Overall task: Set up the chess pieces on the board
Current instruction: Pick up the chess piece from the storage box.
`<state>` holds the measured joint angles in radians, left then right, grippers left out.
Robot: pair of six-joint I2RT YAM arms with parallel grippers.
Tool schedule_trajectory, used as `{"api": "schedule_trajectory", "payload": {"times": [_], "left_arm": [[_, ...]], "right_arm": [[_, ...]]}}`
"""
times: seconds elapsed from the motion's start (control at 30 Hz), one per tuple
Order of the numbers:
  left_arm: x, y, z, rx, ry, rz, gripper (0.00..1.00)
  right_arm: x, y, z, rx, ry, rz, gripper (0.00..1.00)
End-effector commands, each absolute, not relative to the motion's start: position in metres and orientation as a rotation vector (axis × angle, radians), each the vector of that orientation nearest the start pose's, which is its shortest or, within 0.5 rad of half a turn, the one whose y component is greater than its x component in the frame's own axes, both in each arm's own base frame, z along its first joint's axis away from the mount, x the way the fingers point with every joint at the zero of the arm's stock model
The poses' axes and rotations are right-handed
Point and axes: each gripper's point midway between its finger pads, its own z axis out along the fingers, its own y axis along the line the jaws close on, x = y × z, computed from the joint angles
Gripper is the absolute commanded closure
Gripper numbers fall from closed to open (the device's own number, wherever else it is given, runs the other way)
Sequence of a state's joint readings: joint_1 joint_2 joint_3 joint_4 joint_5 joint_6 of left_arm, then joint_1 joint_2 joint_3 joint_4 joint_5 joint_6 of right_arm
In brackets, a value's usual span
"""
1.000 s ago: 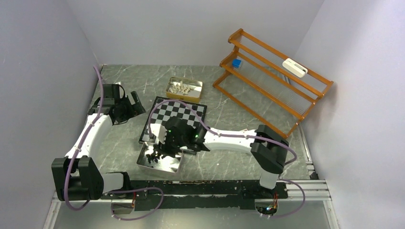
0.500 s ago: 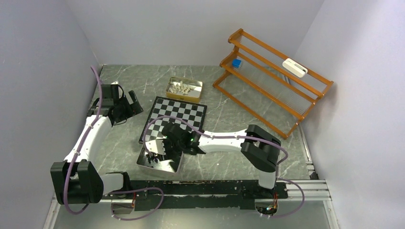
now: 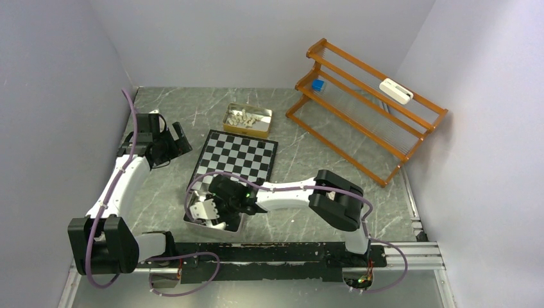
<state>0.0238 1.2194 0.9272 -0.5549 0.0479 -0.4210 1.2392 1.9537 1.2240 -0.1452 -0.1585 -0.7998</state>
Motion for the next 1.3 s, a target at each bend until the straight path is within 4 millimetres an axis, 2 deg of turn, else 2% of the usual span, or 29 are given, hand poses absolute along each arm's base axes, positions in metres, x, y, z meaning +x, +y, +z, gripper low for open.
{"api": "schedule_trajectory", "payload": {"times": [0.0, 0.43, 0.57, 0.97, 1.27], "left_arm": [[0.32, -0.017, 0.146, -0.522, 2.35, -0.251, 0.05], [0.319, -0.019, 0.147, -0.508, 2.343, -0.27, 0.07], [0.319, -0.019, 0.146, -0.506, 2.351, -0.269, 0.07], [0.318, -0.02, 0.15, -0.498, 2.337, -0.277, 0.07], [0.319, -0.028, 0.154, -0.453, 2.323, -0.331, 0.08]], "right_arm": [[0.162, 0.449, 0.016, -2.187, 1.252, 0.324, 0.56], [0.152, 0.422, 0.001, -2.26, 1.404, 0.287, 0.6], [0.148, 0.421, -0.003, -2.279, 1.41, 0.304, 0.65], [0.15, 0.419, -0.017, -2.323, 1.454, 0.27, 0.66], [0.146, 0.417, -0.01, -2.291, 1.437, 0.303, 0.8]]}}
